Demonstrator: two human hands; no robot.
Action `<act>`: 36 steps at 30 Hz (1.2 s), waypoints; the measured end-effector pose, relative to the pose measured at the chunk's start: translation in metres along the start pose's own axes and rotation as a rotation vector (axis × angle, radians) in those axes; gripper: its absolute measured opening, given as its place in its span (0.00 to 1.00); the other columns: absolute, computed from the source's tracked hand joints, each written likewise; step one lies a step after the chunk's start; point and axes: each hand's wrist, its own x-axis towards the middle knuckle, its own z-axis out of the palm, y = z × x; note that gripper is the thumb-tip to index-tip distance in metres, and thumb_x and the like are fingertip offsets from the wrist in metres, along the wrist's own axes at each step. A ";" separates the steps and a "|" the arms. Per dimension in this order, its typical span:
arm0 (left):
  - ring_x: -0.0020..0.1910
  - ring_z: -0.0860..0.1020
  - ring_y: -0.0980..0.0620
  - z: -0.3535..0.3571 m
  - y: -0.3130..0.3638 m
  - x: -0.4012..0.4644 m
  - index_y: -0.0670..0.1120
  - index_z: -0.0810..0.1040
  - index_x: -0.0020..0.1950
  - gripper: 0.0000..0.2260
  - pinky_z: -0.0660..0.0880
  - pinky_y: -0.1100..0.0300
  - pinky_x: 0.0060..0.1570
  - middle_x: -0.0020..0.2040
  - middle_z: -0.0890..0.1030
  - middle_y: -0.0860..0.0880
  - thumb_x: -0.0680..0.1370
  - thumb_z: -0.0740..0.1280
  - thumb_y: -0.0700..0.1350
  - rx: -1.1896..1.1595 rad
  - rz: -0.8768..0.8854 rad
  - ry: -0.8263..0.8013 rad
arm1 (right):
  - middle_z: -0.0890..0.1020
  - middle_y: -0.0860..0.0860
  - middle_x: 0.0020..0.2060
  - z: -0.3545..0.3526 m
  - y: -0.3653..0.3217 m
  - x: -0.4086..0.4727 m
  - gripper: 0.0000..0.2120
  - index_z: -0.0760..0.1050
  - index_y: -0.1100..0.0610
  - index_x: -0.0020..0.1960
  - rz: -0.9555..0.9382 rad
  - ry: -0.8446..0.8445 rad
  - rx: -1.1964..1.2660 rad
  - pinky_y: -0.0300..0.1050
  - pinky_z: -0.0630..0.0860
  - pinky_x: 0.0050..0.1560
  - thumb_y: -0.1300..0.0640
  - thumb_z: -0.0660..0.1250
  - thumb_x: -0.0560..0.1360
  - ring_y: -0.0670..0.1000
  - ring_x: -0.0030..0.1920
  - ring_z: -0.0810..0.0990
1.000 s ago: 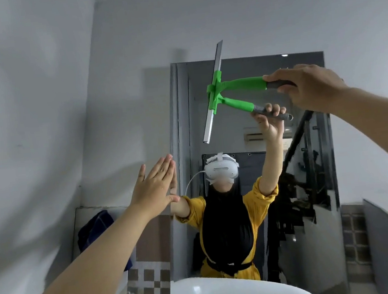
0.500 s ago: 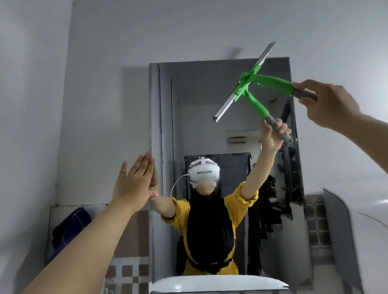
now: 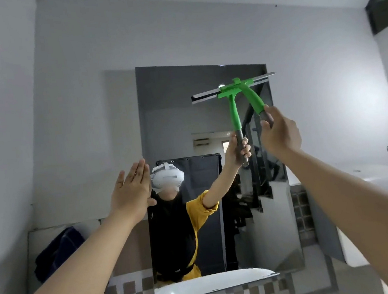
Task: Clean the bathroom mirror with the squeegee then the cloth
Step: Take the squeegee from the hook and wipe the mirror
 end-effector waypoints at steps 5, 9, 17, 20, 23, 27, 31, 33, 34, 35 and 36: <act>0.75 0.41 0.51 0.002 0.000 0.001 0.43 0.42 0.75 0.43 0.41 0.50 0.71 0.77 0.40 0.47 0.73 0.64 0.59 -0.030 0.007 0.030 | 0.79 0.53 0.45 -0.011 -0.017 0.018 0.17 0.67 0.47 0.67 0.036 0.036 -0.025 0.44 0.70 0.39 0.55 0.56 0.80 0.56 0.41 0.77; 0.75 0.40 0.51 0.001 0.000 0.001 0.42 0.40 0.75 0.43 0.41 0.51 0.72 0.76 0.39 0.47 0.73 0.63 0.60 0.009 0.010 0.021 | 0.81 0.55 0.47 -0.015 -0.019 0.034 0.17 0.67 0.47 0.68 0.014 0.068 -0.064 0.44 0.70 0.38 0.55 0.56 0.79 0.56 0.42 0.78; 0.75 0.41 0.50 -0.001 0.001 -0.001 0.42 0.40 0.75 0.42 0.40 0.51 0.71 0.76 0.39 0.46 0.74 0.62 0.60 0.022 0.009 0.022 | 0.81 0.56 0.49 -0.004 -0.024 0.039 0.16 0.68 0.49 0.66 0.023 0.085 0.017 0.44 0.69 0.39 0.57 0.57 0.79 0.57 0.44 0.78; 0.75 0.41 0.51 -0.002 0.002 -0.003 0.42 0.41 0.75 0.41 0.41 0.51 0.72 0.76 0.40 0.46 0.74 0.62 0.59 0.005 0.004 0.026 | 0.81 0.55 0.48 0.005 -0.021 0.029 0.17 0.67 0.49 0.67 0.041 0.074 0.053 0.44 0.70 0.39 0.57 0.57 0.79 0.57 0.44 0.79; 0.75 0.40 0.51 -0.004 0.002 -0.003 0.42 0.40 0.75 0.38 0.41 0.51 0.72 0.76 0.39 0.46 0.77 0.59 0.56 0.025 0.012 0.019 | 0.81 0.55 0.46 0.011 -0.021 0.015 0.17 0.66 0.50 0.68 0.044 0.072 0.083 0.45 0.73 0.40 0.57 0.58 0.79 0.56 0.44 0.80; 0.75 0.40 0.50 -0.004 0.002 -0.002 0.42 0.40 0.75 0.39 0.41 0.51 0.72 0.76 0.39 0.45 0.76 0.60 0.56 0.009 0.011 0.004 | 0.77 0.52 0.43 0.016 -0.024 -0.011 0.16 0.67 0.55 0.66 0.035 0.070 0.089 0.44 0.70 0.39 0.58 0.59 0.79 0.54 0.41 0.77; 0.75 0.40 0.50 0.000 0.000 0.000 0.42 0.39 0.75 0.40 0.41 0.51 0.71 0.76 0.39 0.45 0.76 0.60 0.58 0.014 0.021 0.019 | 0.74 0.50 0.41 0.018 -0.036 -0.034 0.13 0.68 0.58 0.62 0.084 0.061 0.111 0.46 0.72 0.38 0.59 0.59 0.78 0.54 0.40 0.77; 0.75 0.41 0.50 0.002 0.000 0.001 0.41 0.41 0.75 0.41 0.41 0.51 0.71 0.77 0.41 0.45 0.75 0.61 0.58 -0.003 0.023 0.029 | 0.72 0.48 0.37 0.019 -0.044 -0.045 0.11 0.68 0.59 0.59 0.122 0.047 0.140 0.43 0.71 0.34 0.60 0.59 0.77 0.49 0.36 0.74; 0.75 0.42 0.50 0.003 -0.001 0.001 0.41 0.42 0.75 0.41 0.42 0.51 0.72 0.77 0.42 0.45 0.75 0.61 0.58 -0.012 0.025 0.034 | 0.70 0.46 0.36 0.019 -0.049 -0.051 0.09 0.67 0.59 0.57 0.149 0.043 0.158 0.41 0.68 0.31 0.61 0.59 0.77 0.46 0.34 0.72; 0.75 0.43 0.50 0.004 -0.001 0.001 0.41 0.43 0.75 0.40 0.43 0.51 0.72 0.77 0.43 0.45 0.74 0.62 0.58 -0.023 0.027 0.041 | 0.70 0.45 0.35 0.021 -0.055 -0.057 0.08 0.67 0.59 0.56 0.180 0.040 0.187 0.39 0.66 0.29 0.61 0.59 0.77 0.44 0.34 0.71; 0.75 0.44 0.50 0.004 -0.001 0.001 0.41 0.44 0.75 0.40 0.43 0.51 0.72 0.77 0.43 0.45 0.74 0.63 0.57 -0.037 0.030 0.050 | 0.70 0.46 0.36 0.023 -0.061 -0.062 0.08 0.67 0.59 0.55 0.215 0.034 0.222 0.38 0.64 0.29 0.62 0.60 0.76 0.46 0.35 0.72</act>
